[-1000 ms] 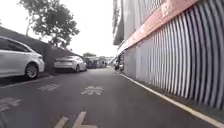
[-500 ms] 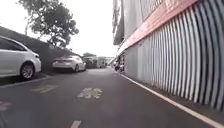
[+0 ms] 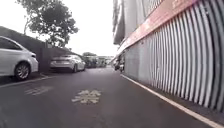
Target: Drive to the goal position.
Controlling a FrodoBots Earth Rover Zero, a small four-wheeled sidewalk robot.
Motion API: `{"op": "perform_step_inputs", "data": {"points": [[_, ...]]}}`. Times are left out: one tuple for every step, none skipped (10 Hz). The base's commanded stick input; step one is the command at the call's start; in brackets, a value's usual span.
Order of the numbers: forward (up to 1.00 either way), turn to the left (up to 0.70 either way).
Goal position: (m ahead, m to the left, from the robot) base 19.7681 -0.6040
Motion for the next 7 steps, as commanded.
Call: {"op": "perform_step_inputs", "data": {"points": [[0.45, 0.0], [0.45, 0.0], [0.45, 0.0], [0.45, 0.0], [0.45, 0.01], [0.45, 0.27], [0.45, 0.27]]}}
